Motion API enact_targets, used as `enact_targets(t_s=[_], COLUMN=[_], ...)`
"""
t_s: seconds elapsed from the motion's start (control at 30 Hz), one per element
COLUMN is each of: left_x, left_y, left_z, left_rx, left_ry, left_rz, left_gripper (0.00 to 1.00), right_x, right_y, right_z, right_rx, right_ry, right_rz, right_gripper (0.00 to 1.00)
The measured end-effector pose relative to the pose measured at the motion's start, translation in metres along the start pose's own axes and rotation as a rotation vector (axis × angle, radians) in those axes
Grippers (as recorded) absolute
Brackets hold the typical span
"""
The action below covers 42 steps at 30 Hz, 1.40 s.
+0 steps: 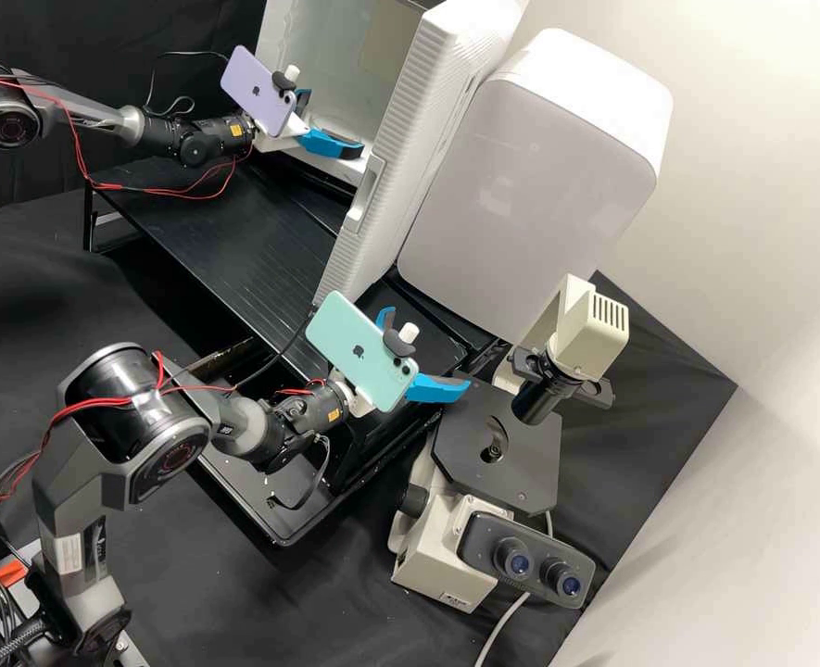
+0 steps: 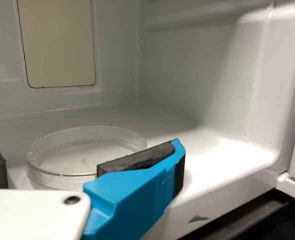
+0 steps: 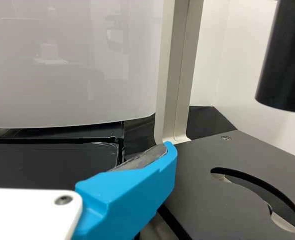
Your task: Take the petri dish out of the incubator
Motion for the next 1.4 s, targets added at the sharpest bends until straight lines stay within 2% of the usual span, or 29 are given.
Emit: enact_targets(t_s=[0.6,0.63,0.8,1.4], left_x=[0.0002,0.0004,0.0012,0.0012], left_y=[-0.0011,-0.002,-0.0042,-0.0062], left_z=[0.0031,0.003,0.0036,0.0066], left_rx=[0.013,0.015,0.024,0.037], left_ry=[-0.015,-0.016,-0.026,-0.032], left_rz=[-0.001,-0.003,0.01,0.008], left_gripper=[1.0,0.0,0.0,0.0], right_x=[0.0,0.0,0.0,0.0], right_y=[0.0,0.0,0.0,0.0], right_z=[0.0,0.0,0.0,0.0], right_rx=[0.0,0.0,0.0,0.0], right_ry=[0.0,0.0,0.0,0.0], right_rz=[0.0,0.0,0.0,0.0], right_gripper=[1.0,1.0,1.0,1.0])
